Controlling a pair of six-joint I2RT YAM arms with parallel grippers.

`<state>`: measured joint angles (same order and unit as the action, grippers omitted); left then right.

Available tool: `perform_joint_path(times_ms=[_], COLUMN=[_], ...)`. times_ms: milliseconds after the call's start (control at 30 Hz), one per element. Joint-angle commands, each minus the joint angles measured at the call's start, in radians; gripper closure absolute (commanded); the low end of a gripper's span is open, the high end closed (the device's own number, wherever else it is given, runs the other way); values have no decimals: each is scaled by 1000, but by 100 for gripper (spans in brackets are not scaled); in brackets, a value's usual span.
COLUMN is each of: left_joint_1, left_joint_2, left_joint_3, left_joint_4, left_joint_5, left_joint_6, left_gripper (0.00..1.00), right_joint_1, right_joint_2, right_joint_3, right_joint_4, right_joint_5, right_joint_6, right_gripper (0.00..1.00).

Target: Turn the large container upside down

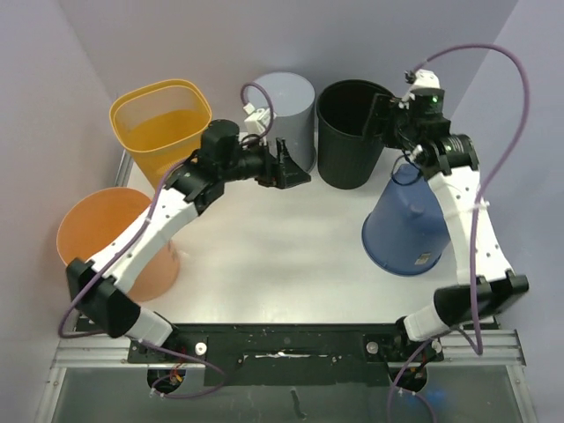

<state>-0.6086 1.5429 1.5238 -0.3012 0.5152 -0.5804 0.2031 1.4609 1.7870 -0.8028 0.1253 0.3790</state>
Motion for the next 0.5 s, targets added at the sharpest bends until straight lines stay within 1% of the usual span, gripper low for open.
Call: perform_joint_path(times_ms=[0,100,267,333,467], left_joint_1=[35,105,163,173,184], left_joint_2=[-124,-179,-214,-214,-218], left_joint_3=[-100,-160,-179,-177,-184], left_joint_4=[-38,-29,-57,-68,-76], left_joint_5=[-83,-102,-121,-117,-108], left_joint_6=[43,18,39,46,44], left_gripper=[28,27,27,27,27], right_joint_1=[1,5,-2,-10,-12], right_joint_2=[136,281,488,543,586], right_joint_3=[167,319,513,549,536], right_joint_4=[54,9,-42,-48,-53], right_joint_5=[-156,-222,-224,-255,-408], right_joint_6=[-143,-212,-294,-311,-314], right_gripper=[4,3,0,2,2])
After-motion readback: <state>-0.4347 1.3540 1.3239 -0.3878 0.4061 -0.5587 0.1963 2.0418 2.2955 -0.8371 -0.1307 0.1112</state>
